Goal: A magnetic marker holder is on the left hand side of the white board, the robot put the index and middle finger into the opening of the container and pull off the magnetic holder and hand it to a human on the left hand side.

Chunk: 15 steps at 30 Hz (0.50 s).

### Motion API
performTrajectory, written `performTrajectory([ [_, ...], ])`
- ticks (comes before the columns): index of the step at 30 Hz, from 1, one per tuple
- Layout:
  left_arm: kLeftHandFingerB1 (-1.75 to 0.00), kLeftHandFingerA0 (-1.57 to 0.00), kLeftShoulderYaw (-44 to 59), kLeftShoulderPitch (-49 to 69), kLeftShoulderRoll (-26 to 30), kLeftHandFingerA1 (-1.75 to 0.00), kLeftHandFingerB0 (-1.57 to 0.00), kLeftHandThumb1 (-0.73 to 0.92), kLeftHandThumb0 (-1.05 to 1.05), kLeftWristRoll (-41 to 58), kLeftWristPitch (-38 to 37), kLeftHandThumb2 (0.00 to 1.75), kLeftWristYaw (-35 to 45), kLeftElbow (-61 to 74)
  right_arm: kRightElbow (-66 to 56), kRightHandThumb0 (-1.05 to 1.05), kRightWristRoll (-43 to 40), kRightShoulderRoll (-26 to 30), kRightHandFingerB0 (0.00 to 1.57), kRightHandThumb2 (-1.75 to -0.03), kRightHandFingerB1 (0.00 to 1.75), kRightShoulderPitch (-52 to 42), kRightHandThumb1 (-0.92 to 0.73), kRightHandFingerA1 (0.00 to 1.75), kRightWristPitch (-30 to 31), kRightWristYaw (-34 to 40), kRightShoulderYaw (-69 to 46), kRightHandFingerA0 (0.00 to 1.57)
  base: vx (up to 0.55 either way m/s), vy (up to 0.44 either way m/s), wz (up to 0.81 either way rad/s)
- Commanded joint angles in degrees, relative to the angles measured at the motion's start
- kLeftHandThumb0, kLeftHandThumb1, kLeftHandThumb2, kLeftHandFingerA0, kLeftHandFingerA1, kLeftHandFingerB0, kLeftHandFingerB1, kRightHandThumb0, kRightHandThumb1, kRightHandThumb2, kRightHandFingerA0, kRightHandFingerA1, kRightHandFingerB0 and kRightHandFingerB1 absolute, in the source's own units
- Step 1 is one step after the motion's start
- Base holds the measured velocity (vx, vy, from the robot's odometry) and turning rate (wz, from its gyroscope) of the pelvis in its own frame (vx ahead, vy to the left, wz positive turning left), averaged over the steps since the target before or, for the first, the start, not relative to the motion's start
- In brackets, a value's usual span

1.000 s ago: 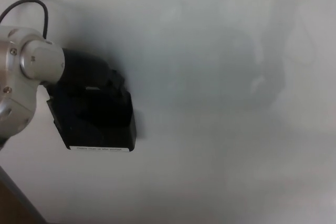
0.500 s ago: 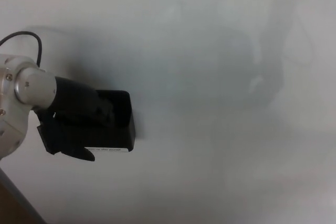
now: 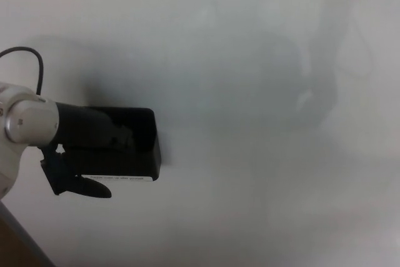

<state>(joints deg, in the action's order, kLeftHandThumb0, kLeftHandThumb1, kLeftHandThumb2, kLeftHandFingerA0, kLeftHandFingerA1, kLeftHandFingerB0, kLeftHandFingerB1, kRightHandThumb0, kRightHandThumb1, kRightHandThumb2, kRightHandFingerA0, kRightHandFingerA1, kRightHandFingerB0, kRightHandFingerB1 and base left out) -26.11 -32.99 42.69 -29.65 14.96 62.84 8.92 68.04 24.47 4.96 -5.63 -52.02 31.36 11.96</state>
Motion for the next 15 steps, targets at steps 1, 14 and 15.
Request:
performTrajectory([
  [1,-0.17,0.00,1.17,1.08,0.61,-0.07,-0.12,0.58,-0.92,-0.80,-2.73,1.00,-2.98,-0.61,-0.04,-0.35,0.27,0.97,0.64,-0.58,0.49,-0.02,-0.63,0.59,0.57,0.90,0.11,0.85,0.00,0.000,0.00],
  [14,-0.19,0.00,2.59,0.37,-0.56,-0.13,-0.09,0.54,-0.85,0.75,-4.75,0.97,-4.47,-6.38,-0.11,-0.37,1.02,1.16,0.63,-0.58,0.48,0.11,-0.62,0.59,0.81,1.84,0.89,0.85,0.00,0.000,0.00],
  [15,-0.19,0.00,2.59,0.35,-0.56,-0.13,-0.09,0.54,-0.85,0.74,-4.83,0.97,-4.47,-6.47,-0.12,-0.37,1.07,1.17,0.63,-0.58,0.48,0.12,-0.62,0.59,0.81,1.89,0.94,0.85,0.00,0.000,0.00],
])
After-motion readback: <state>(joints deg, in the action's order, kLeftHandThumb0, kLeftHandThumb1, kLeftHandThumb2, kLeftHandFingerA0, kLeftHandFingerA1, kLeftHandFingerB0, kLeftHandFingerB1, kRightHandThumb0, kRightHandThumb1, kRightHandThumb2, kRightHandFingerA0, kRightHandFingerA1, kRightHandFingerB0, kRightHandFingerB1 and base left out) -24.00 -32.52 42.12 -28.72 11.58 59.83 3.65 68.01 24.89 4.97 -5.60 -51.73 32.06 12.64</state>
